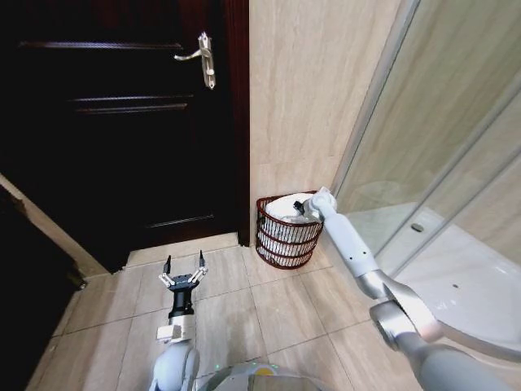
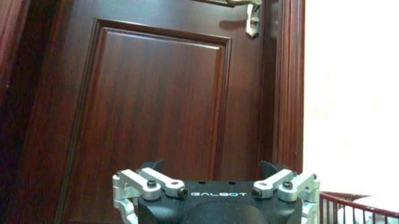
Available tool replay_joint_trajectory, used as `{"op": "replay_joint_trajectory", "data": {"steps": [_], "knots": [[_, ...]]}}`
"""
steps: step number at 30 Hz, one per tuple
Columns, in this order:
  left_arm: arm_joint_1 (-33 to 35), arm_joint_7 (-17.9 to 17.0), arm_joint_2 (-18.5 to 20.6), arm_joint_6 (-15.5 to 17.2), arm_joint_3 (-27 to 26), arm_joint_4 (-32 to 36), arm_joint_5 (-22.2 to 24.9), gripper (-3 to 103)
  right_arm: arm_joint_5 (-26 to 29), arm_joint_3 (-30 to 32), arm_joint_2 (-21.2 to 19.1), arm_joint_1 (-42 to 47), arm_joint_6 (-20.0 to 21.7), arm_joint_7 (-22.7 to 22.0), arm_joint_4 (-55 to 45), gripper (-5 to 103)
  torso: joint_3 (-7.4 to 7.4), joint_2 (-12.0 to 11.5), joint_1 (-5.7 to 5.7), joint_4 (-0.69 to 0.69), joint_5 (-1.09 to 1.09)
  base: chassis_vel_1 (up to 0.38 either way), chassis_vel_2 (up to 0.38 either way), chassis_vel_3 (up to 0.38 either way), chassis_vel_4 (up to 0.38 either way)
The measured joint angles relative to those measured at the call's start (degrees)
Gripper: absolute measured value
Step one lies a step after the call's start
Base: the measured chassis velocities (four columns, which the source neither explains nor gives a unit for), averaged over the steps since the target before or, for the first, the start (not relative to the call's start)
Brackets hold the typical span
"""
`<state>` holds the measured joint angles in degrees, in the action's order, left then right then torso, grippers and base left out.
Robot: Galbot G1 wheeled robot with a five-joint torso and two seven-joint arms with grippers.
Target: Discard the used towel into the hamper.
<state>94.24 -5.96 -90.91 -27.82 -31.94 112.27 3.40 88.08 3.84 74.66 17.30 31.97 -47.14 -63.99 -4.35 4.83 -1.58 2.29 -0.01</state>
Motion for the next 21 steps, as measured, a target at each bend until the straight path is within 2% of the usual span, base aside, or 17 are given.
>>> {"op": "replay_joint_trajectory", "data": {"steps": [7,12,21], "knots": [[-1.3,0.3,-0.1,0.6,0.4,-0.7,-0.1,100,-1.2,0.1,1.8,0.5,0.0,1.2,2.4,7,0.00,0.0,0.00,0.01,0.00,0.000,0.000,0.000,0.000],[-1.3,0.4,-0.2,0.4,0.4,-0.9,-0.1,100,-4.0,0.3,3.4,0.2,-0.2,4.2,6.1,7,0.00,0.0,0.00,0.01,0.00,0.000,0.000,0.000,0.000],[-1.3,0.5,-0.1,-0.2,0.2,-0.9,0.3,100,-6.6,1.8,5.1,0.1,-0.8,5.3,9.7,7,0.00,0.0,0.00,0.02,0.01,0.000,0.000,0.000,0.000]]}}
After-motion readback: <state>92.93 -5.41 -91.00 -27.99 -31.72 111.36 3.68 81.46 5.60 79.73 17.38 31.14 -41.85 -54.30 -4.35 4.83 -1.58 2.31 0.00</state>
